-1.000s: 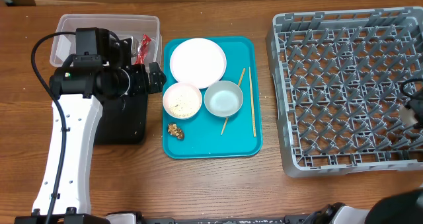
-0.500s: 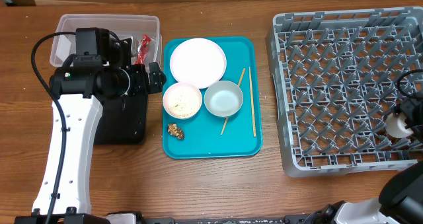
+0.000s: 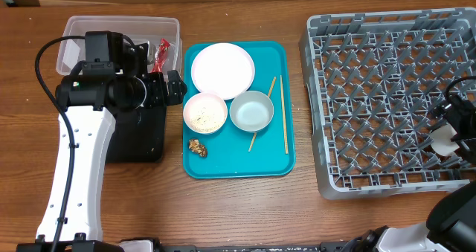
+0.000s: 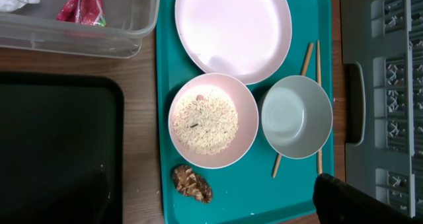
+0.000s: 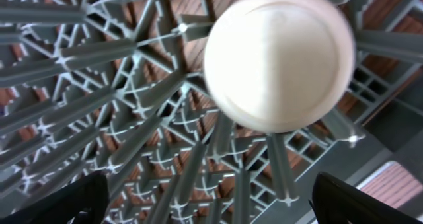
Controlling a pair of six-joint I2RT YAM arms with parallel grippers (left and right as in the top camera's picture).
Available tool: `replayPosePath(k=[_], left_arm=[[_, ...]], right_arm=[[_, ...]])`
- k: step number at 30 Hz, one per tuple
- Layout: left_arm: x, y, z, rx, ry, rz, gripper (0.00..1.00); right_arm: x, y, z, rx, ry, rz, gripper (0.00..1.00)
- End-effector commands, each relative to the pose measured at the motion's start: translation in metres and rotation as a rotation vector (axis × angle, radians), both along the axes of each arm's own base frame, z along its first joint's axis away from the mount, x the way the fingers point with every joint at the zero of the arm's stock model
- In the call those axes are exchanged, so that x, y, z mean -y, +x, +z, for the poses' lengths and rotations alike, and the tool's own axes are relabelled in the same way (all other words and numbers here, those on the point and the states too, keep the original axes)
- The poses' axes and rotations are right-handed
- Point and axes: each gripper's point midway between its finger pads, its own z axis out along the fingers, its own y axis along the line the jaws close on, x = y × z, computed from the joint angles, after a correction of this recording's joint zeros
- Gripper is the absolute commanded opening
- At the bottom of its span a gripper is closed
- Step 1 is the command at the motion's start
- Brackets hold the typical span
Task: Sort waste into correct bins and load items into the dishwasher
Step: 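Carry the cup right with right gripper and place it in the rack, then reach right gripper to the grey bowl and grasp its rim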
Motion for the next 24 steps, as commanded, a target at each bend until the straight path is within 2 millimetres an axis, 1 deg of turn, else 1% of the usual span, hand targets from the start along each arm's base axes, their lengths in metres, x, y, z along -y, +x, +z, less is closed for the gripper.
replayPosePath(k=[1, 3, 5, 6, 7, 8, 9, 10, 11, 12, 15, 17, 18, 19, 20, 21, 22, 24], left_arm=[[0.0, 0.0, 0.003, 0.012, 0.018, -0.021, 1.0], [0.0, 0.0, 0.003, 0.012, 0.018, -0.021, 1.0], [-0.001, 0.0, 0.003, 0.012, 0.019, -0.02, 1.0], [-0.001, 0.0, 0.003, 0.012, 0.022, -0.019, 1.0], [-0.002, 0.0, 0.002, 0.012, 0.024, -0.018, 1.0], [-0.002, 0.0, 0.002, 0.012, 0.026, -0.017, 1.0], [-0.003, 0.0, 0.002, 0.012, 0.029, -0.015, 1.0], [-0.004, 0.001, 0.002, 0.011, 0.037, -0.011, 1.0], [-0.005, 0.001, 0.001, 0.01, 0.044, -0.008, 1.0], [-0.005, 0.0, 0.001, 0.009, 0.045, -0.007, 1.0], [-0.011, -0.001, -0.001, 0.0, 0.075, 0.009, 1.0], [-0.02, -0.002, -0.004, -0.019, 0.111, 0.057, 1.0], [-0.028, -0.004, -0.007, -0.038, 0.137, 0.109, 1.0], [-0.037, -0.006, -0.009, -0.058, 0.167, 0.167, 1.0], [-0.047, -0.009, -0.012, -0.083, 0.201, 0.231, 1.0], [-0.056, -0.014, -0.014, -0.104, 0.234, 0.282, 1.0], [-0.059, -0.015, -0.014, -0.112, 0.247, 0.302, 1.0], [-0.063, -0.019, -0.016, -0.128, 0.266, 0.318, 1.0]], right_arm=[[-0.007, 0.019, 0.034, 0.124, -0.011, 0.032, 1.0], [-0.018, 0.031, 0.055, 0.199, -0.023, 0.096, 1.0], [-0.038, 0.048, 0.082, 0.299, -0.033, 0.201, 1.0], [-0.063, 0.062, 0.102, 0.383, -0.038, 0.314, 1.0], [-0.08, 0.071, 0.113, 0.433, -0.036, 0.385, 1.0], [-0.095, 0.077, 0.119, 0.468, -0.031, 0.441, 1.0], [-0.117, 0.085, 0.125, 0.501, -0.022, 0.514, 1.0], [-0.133, 0.09, 0.127, 0.515, -0.014, 0.56, 1.0], [-0.154, 0.095, 0.128, 0.526, -0.007, 0.62, 1.0], [-0.171, 0.099, 0.126, 0.528, 0.001, 0.668, 1.0], [-0.233, 0.109, 0.12, 0.538, 0.042, 0.827, 1.0], [-0.264, 0.112, 0.11, 0.521, 0.059, 0.905, 1.0], [-0.278, 0.113, 0.102, 0.496, 0.057, 0.918, 1.0], [-0.286, 0.115, 0.095, 0.469, 0.05, 0.912, 1.0], [-0.296, 0.116, 0.086, 0.438, 0.046, 0.905, 0.99], [-0.31, 0.116, 0.074, 0.404, 0.05, 0.913, 0.98], [-0.319, 0.116, 0.067, 0.388, 0.058, 0.928, 0.97], [-0.342, 0.115, 0.044, 0.332, 0.078, 0.962, 0.94]])
